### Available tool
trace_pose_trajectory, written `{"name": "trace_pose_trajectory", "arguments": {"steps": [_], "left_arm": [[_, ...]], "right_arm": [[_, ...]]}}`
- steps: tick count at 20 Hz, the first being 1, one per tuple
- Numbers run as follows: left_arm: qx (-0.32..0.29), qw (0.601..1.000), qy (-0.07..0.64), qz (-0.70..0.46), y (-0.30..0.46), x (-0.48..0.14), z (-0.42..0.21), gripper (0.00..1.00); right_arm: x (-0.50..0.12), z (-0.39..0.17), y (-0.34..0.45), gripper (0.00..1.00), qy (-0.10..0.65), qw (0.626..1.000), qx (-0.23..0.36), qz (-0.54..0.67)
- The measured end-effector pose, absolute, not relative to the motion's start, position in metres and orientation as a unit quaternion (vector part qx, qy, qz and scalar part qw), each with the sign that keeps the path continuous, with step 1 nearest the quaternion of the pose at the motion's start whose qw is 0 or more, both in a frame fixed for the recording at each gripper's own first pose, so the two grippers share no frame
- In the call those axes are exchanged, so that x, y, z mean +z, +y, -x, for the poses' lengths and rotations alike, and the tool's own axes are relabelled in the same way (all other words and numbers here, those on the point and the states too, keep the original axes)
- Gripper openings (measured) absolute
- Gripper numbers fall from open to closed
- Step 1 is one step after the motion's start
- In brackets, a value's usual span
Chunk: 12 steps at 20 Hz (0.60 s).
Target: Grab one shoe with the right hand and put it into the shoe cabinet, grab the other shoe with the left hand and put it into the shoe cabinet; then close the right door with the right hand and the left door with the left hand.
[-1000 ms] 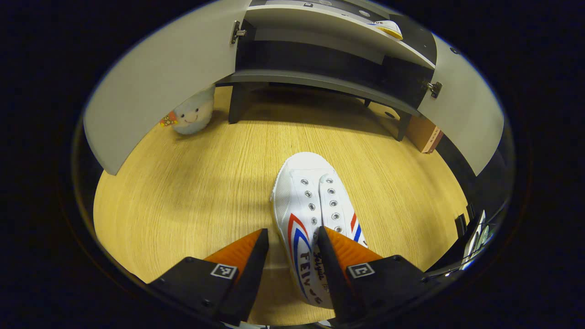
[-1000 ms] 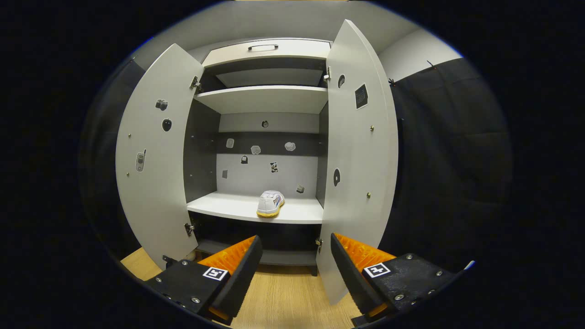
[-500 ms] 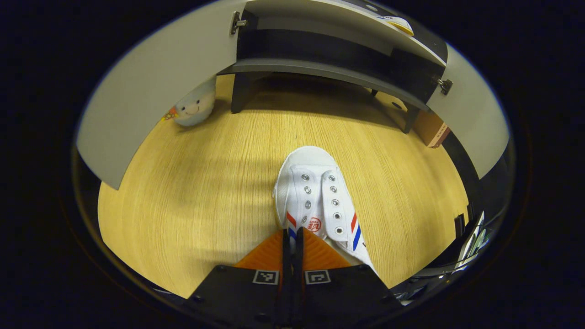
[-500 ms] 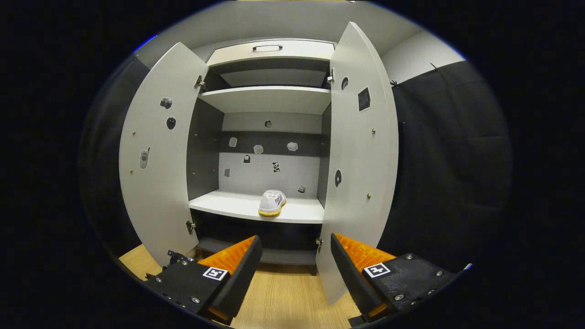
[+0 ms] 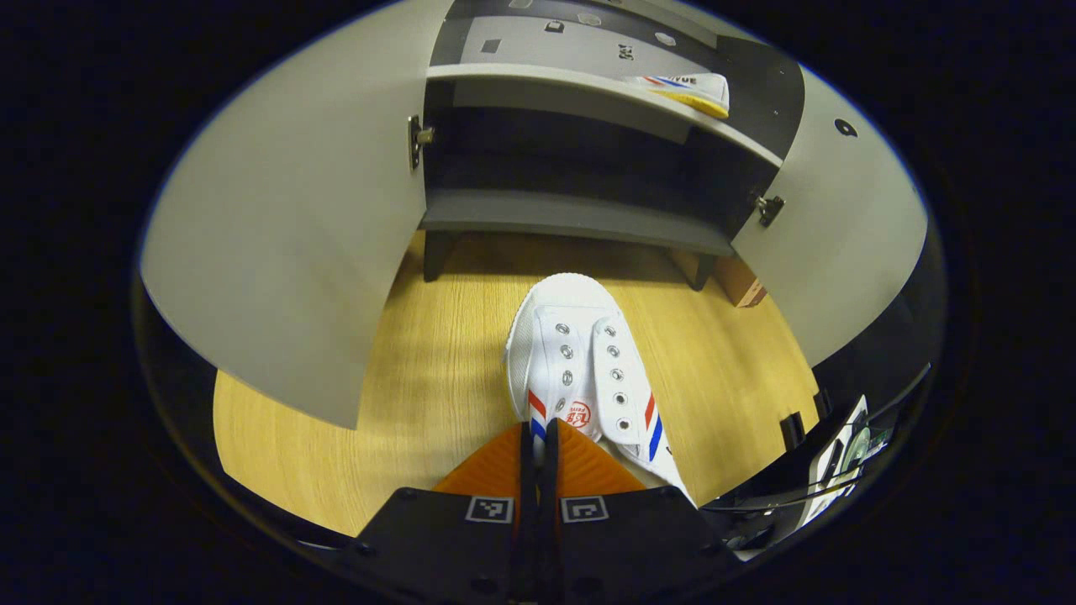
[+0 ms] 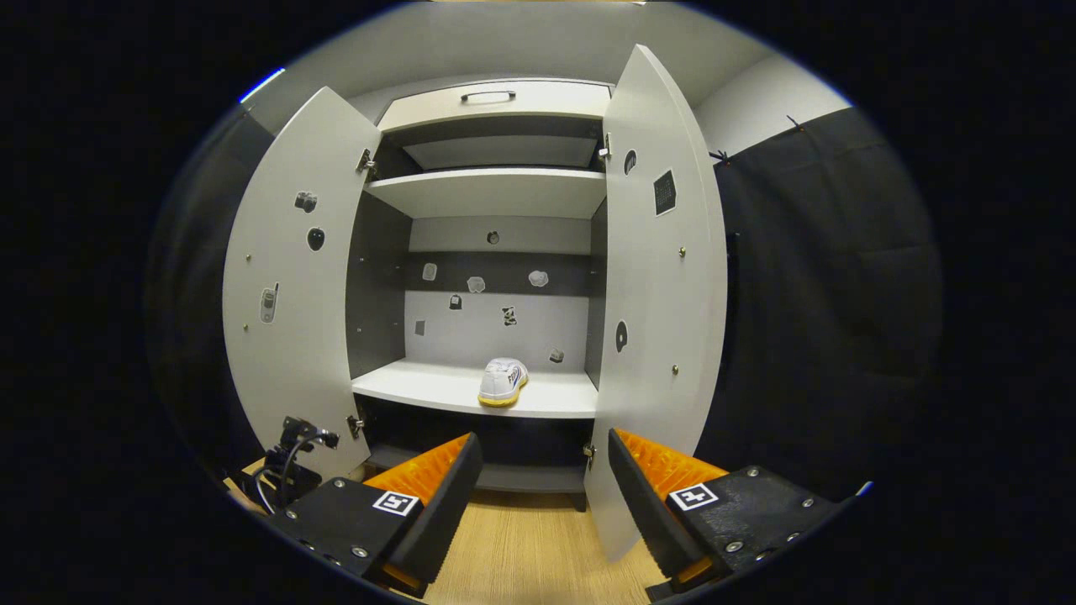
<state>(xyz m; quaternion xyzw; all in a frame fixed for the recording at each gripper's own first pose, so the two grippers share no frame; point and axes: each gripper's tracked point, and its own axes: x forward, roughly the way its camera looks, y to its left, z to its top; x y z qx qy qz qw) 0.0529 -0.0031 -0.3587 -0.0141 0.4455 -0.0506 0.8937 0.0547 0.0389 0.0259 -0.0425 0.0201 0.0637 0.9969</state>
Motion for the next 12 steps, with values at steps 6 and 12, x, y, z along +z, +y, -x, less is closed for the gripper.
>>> {"name": "trace_pose_trajectory", "arguments": {"steps": [6, 12], "left_arm": [[-0.069, 0.913, 0.401, 0.033, -0.006, -0.284, -0.094, 0.07], [-0.078, 0.93, 0.359, 0.007, -0.033, -0.232, -0.144, 0.06]], "right_arm": [[0.025, -0.056, 0.033, 0.93, 0.019, 0.997, 0.062, 0.032], [0.026, -0.059, 0.027, 0.93, 0.02, 0.998, 0.062, 0.022]]}}
